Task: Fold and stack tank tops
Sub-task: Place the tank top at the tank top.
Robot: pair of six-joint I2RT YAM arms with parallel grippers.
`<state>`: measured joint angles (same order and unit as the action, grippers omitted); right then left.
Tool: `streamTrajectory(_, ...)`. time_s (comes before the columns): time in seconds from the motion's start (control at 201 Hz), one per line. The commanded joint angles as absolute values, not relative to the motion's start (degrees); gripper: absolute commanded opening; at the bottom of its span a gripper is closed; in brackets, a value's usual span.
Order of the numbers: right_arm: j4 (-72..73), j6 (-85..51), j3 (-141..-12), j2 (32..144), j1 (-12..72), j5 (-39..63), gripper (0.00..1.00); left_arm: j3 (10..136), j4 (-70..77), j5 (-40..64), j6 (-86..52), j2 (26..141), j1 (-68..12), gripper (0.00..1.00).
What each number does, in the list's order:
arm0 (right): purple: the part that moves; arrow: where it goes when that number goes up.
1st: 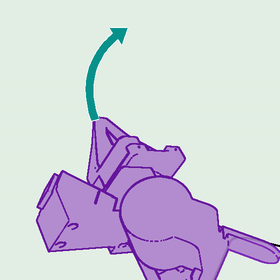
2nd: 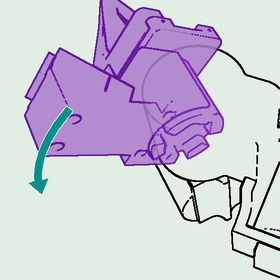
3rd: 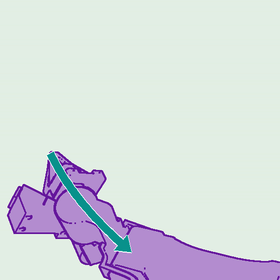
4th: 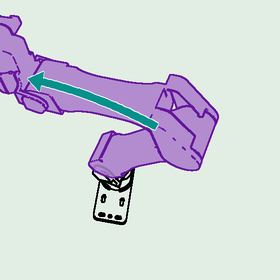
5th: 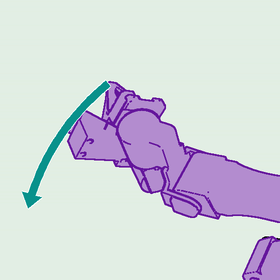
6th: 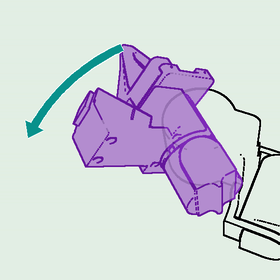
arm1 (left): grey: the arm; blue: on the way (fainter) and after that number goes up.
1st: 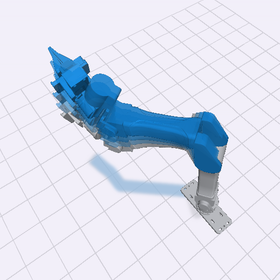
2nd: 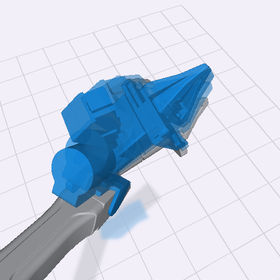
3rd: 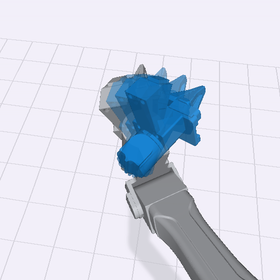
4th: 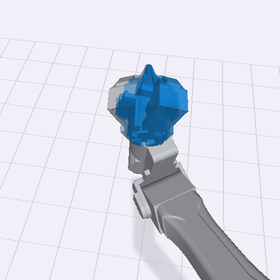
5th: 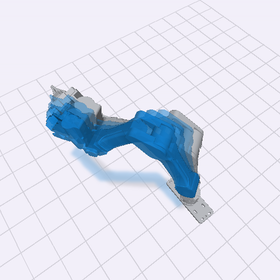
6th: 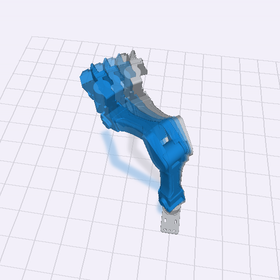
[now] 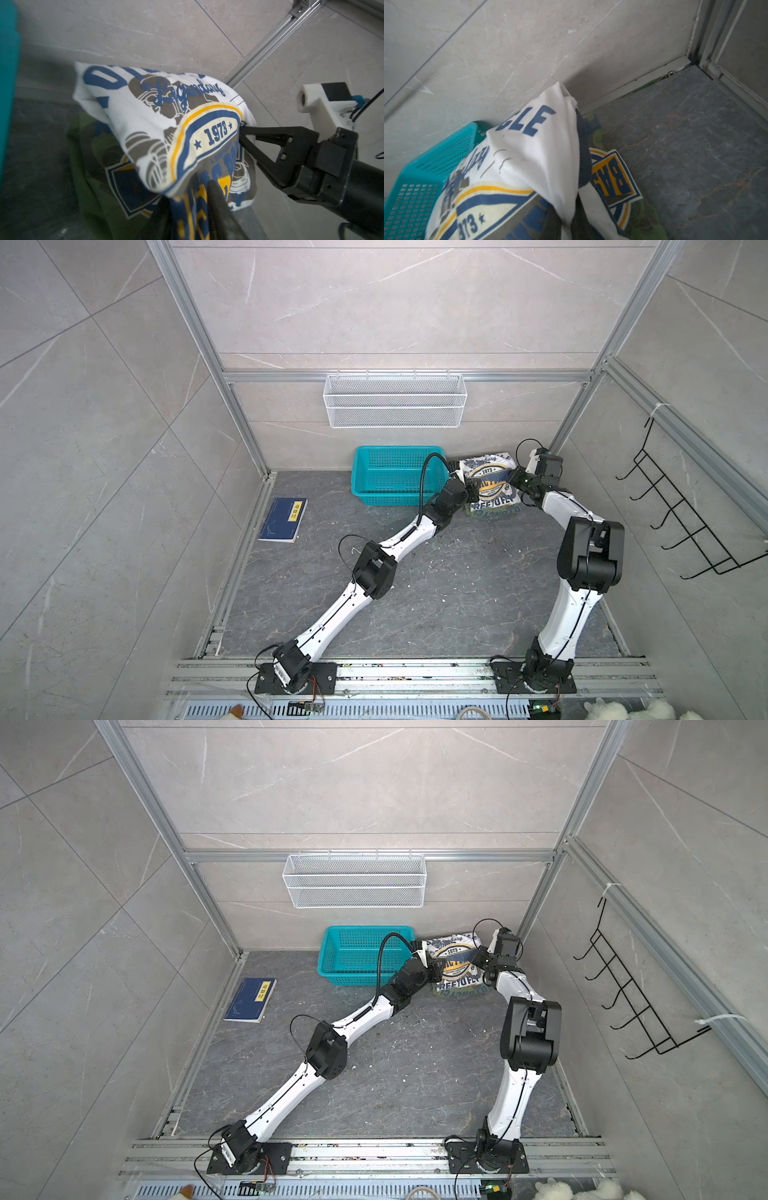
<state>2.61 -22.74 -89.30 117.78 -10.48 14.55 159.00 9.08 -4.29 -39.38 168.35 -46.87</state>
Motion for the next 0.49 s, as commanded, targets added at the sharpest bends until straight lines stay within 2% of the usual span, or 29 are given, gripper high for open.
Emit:
streamTrajectory(0.0, 1.44, -22.95, -92.64, 119.97, -11.39, 12.12, 0.0, 160.75, 11.96, -6.21, -37.76, 169.19, -46.58, 0.52)
streamTrajectory(0.055, 0.46, -22.7, -93.85, 121.53, -11.61, 12.46, 0.0, 160.68, 11.96, -6.05, -37.08, 168.79, -46.64, 0.59)
streamTrajectory(0.095, -0.31, -22.47, -95.43, 122.96, -11.78, 13.07, 0.0, 160.36, 11.6, -5.96, -36.6, 168.34, -46.6, 0.61)
streamTrajectory(0.199, -2.41, -21.35, -100.66, 127.4, -11.78, 16.07, 0.0, 157.34, 12.12, -5.04, -33.73, 165.39, -46.95, 0.6)
streamTrajectory(0.438, -19.24, -16.21, -118.58, 137.07, -11.65, 20.12, 0.0, 146.18, 13.75, -4.0, -31.76, 157.39, -47.64, 0.57)
streamTrajectory(0.488, -20.22, -16.21, -117.86, 136.3, -11.64, 18.68, 0.13, 145.96, 12.13, -3.77, -31.65, 156.83, -47.85, 0.57)
